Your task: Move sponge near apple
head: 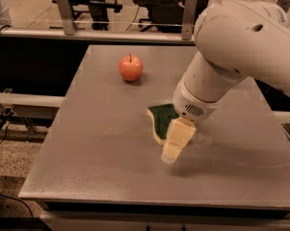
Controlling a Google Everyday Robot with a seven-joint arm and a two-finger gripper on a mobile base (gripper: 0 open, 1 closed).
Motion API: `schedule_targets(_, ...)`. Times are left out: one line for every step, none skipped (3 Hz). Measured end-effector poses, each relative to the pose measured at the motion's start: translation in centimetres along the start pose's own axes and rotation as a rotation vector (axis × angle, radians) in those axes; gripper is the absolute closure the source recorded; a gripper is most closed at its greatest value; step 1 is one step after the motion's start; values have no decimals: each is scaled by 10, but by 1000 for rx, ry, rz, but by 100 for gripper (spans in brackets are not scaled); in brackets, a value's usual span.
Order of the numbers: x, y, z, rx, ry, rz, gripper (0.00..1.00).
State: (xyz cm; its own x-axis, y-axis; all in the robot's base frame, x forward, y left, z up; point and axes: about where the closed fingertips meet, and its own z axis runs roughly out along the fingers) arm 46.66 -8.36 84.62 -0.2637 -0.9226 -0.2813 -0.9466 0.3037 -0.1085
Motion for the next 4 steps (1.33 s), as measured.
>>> schedule_targets(0, -3, 13, -3, 7, 10, 0)
schedule_targets(1, -8, 19, -2, 10, 26, 16)
schedule_targets(0, -13, 18, 7, 7, 35, 39)
schedule_targets(-8, -22, 10, 25, -2, 30, 63)
